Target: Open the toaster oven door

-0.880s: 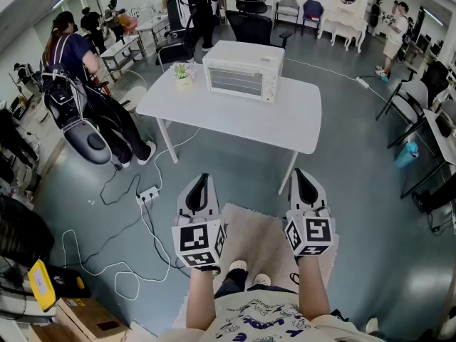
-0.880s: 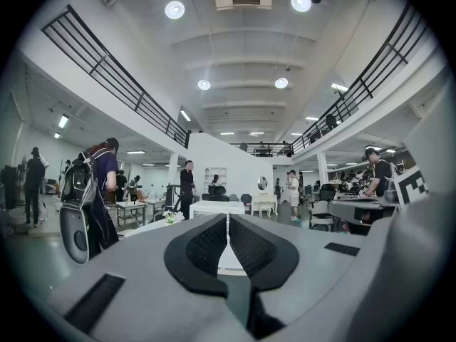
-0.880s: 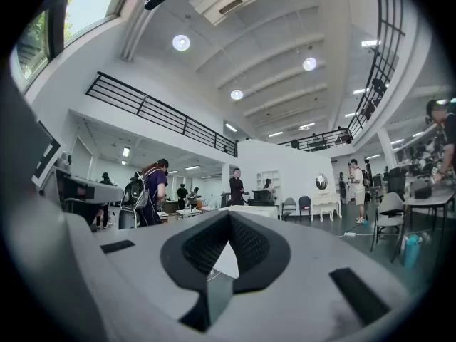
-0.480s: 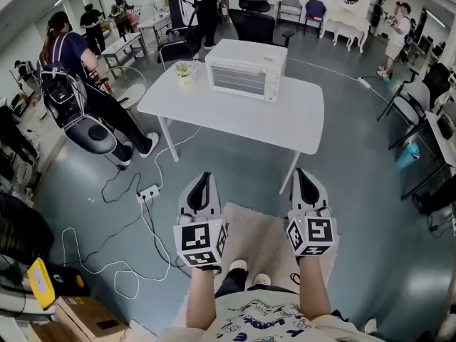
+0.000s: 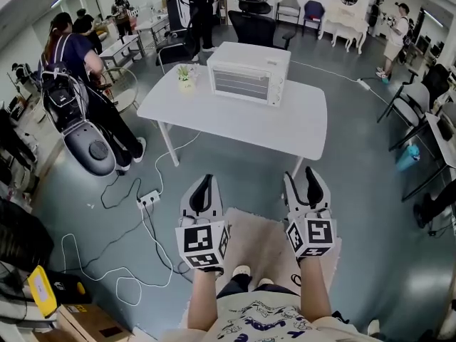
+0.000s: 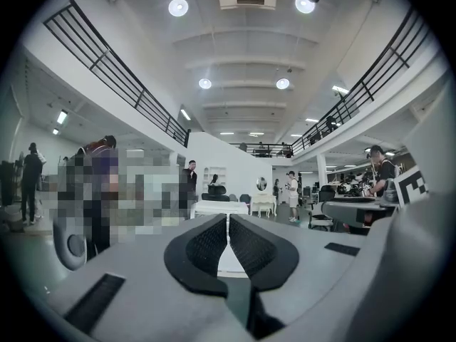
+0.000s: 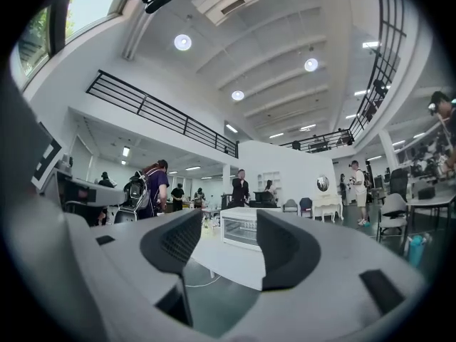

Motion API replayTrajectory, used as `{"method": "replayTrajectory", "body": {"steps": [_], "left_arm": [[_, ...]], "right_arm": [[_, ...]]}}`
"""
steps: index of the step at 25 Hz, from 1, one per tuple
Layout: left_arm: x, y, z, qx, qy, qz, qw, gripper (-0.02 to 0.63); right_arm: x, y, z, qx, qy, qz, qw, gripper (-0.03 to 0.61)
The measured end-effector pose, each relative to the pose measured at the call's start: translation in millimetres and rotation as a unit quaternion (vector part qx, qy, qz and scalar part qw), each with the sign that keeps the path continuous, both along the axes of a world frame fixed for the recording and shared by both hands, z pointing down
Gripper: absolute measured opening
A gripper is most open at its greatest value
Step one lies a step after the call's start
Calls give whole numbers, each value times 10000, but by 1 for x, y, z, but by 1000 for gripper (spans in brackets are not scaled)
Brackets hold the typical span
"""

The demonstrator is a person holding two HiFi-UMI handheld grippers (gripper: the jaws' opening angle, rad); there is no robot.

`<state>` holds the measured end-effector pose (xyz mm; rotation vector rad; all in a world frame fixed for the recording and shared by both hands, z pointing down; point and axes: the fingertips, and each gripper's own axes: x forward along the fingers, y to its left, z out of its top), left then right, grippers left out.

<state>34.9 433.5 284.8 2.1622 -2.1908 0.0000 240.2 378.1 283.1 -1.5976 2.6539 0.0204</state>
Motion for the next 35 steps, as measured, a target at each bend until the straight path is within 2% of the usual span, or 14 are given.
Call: {"method": "replayTrajectory", "body": {"steps": [1,11,20,26,35], "left_arm": [[-4,-3,1,3,-2,20,10000,12],[-40,-27,12,-40,38,135,9999,12],[-58,-68,22,-162,76,152,9997,12],[-69,-120,24,-161,38,51,9998,12],[-78,-238,14,-122,-45,-107,9999,12]], "right_arm": [[-4,-2,1,-14,-4,4,10000,250],[-35,-20,13,-129,-76,118,9998,249],[-52,-60,25,-271,-5,146,9995,246],[-66,-117,27,-261,31,0,9997,232],[-80,-243,20,-235,-24,-227,9995,230]]}}
